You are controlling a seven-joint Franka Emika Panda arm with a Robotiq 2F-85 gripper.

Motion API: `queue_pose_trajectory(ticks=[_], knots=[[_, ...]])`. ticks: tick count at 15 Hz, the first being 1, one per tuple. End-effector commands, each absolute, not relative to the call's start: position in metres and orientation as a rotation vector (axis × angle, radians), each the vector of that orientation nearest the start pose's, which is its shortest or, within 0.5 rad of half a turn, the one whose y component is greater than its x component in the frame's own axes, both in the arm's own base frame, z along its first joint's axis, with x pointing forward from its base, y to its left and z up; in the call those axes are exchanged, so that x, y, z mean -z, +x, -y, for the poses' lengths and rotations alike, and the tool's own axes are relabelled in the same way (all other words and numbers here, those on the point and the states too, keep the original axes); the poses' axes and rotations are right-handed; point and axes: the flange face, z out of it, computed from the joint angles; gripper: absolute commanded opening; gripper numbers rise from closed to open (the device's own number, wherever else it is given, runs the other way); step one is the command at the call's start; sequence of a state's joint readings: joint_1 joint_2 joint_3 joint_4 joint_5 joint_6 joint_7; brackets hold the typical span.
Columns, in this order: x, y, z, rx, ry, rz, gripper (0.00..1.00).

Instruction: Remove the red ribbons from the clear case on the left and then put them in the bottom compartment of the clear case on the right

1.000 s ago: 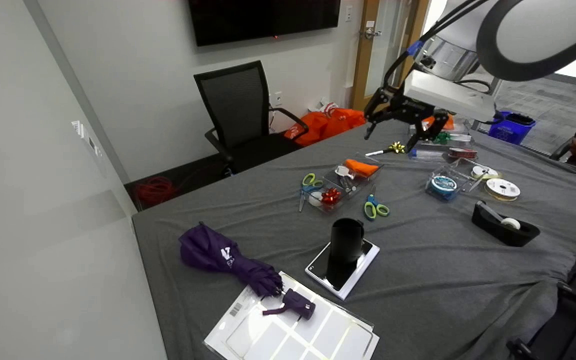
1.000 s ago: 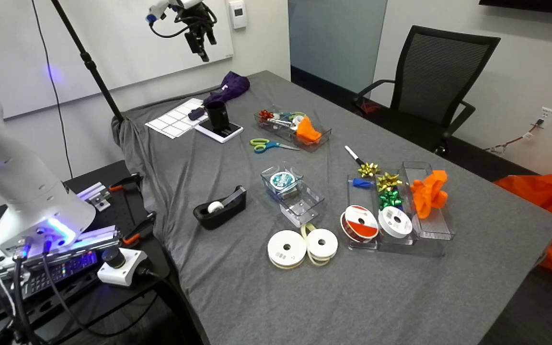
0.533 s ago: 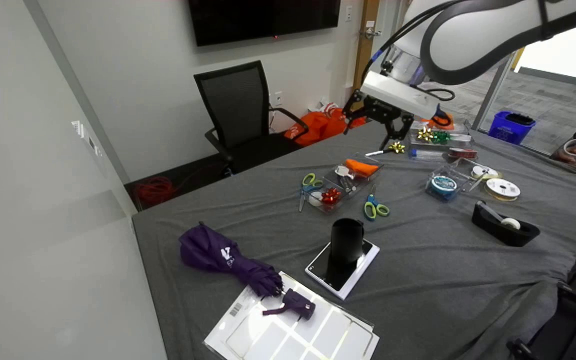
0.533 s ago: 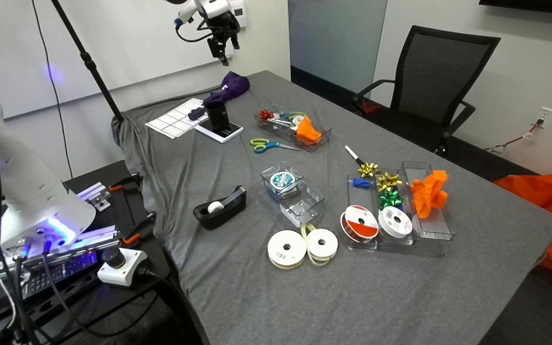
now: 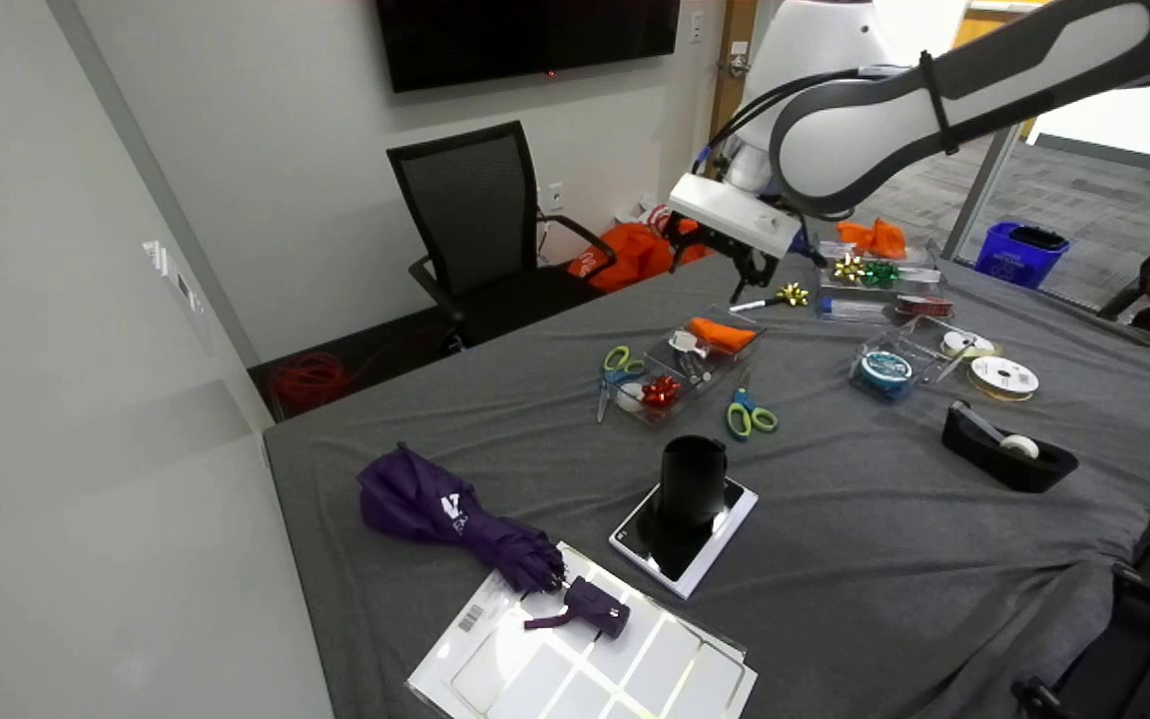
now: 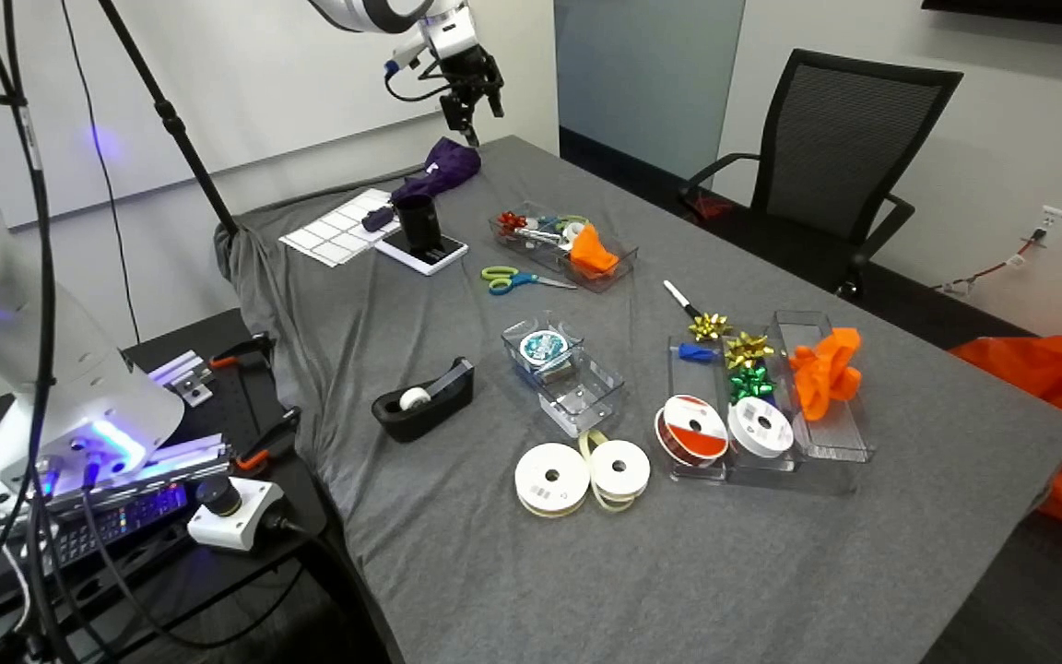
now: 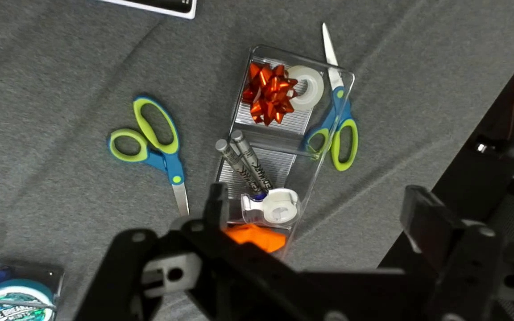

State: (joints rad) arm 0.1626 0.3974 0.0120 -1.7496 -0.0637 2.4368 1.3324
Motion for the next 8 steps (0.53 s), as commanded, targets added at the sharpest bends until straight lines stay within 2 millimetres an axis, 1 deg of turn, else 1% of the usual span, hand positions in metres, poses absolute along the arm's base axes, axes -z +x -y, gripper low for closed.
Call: queue_pose_trajectory(ticks=[1,5,7,8], knots=[[-0.373,0.673,-0.117,0.36,-2.504,-1.572,1.0],[-0.374,0.676,-0.118,0.365,-2.499,-1.575,1.0],[-0.362,0.685,-0.115,0.357,-2.485,-1.614,1.0],[-0.354,0.69,-0.112,0.354,-2.48,-1.663,1.0]])
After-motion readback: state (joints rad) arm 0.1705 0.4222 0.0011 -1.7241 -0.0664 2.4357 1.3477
